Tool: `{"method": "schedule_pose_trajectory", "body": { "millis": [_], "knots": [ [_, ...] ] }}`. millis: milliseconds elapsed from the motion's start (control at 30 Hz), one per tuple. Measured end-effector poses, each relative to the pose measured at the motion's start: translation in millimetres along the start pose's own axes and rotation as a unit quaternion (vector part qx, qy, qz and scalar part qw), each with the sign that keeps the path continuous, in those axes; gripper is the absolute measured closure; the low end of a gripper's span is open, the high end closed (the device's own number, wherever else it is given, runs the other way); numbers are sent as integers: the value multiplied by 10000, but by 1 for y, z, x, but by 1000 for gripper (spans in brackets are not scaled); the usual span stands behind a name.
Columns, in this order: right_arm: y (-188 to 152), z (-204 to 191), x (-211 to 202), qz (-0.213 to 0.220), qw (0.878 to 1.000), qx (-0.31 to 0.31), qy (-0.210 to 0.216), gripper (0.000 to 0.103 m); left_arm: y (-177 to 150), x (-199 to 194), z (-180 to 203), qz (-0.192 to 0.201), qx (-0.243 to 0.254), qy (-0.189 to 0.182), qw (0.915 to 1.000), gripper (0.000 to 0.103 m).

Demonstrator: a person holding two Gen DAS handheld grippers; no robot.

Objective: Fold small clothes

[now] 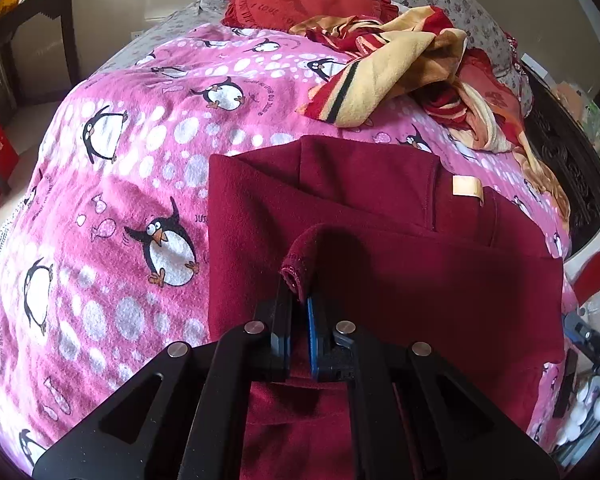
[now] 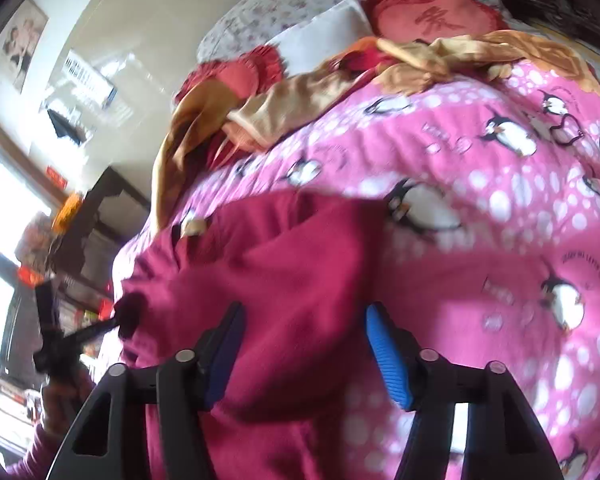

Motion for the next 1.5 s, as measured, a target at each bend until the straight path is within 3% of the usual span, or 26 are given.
{"method": "schedule_pose_trajectory", "body": {
  "millis": [100,133,200,233,300,400,533,633,700,733,767,867,1000,1167,1333,1433,1500],
  "knots": [
    [-19,-8,10,-358,9992,-121,-112,43,-2,-1,2,10,1,4,10000,98],
    [-24,-7,17,-502,9985,-157,-174,59,-3,-2,3,-4,15,-9,10000,98],
    [-33,0,26,-620,9965,-344,-438,79,-5,-5,5,-34,78,-43,10000,95],
    [-34,5,24,-567,9968,-348,-440,85,-6,-7,6,-41,125,-57,9999,93],
    [-35,13,17,-439,9972,-343,-499,88,-9,-9,9,-48,210,-31,9998,86],
    [-35,20,14,-182,9936,-598,-942,88,-11,-10,9,-55,220,27,9997,86],
    [-31,25,11,-212,9946,-403,-932,88,-11,-25,14,198,233,49,9995,86],
    [-16,17,-13,199,9944,-328,-983,85,-8,-38,21,508,342,42,9981,72],
    [-4,0,-21,499,9928,-602,-909,77,-6,-38,28,597,381,-80,9975,54],
    [0,-9,-19,533,9920,-761,-859,69,-6,-35,30,586,409,-116,9974,54],
    [4,-17,-15,529,9909,-912,-833,66,-7,-30,33,542,458,-101,9974,54],
    [14,-31,10,463,9867,-1192,-1003,66,-10,-11,37,415,618,114,9972,54],
    [24,-21,44,335,9840,-1062,-1394,66,-12,13,27,228,569,339,9975,54],
    [25,-19,40,354,9823,-1141,-1443,68,-13,19,28,250,730,495,9958,54],
    [-7,-42,10,255,9806,-1532,-1195,68,-13,20,27,266,755,497,9956,54],
    [-33,-45,5,121,9769,-1691,-1300,68,-13,20,28,264,770,499,9954,54],
    [-48,-38,8,52,9702,-1766,-1657,68,-13,20,28,267,782,510,9953,54]
  ]
}}
Point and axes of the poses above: each gripper's, at about its wrist camera, not at the fingertips, and x roughly the way its jaws point, z to its right, y to its top, the point moved 3 cm from there along x, roughly the way its jaws point, and after that the axes turned 11 degrees about -y, right-handed, at the moved point
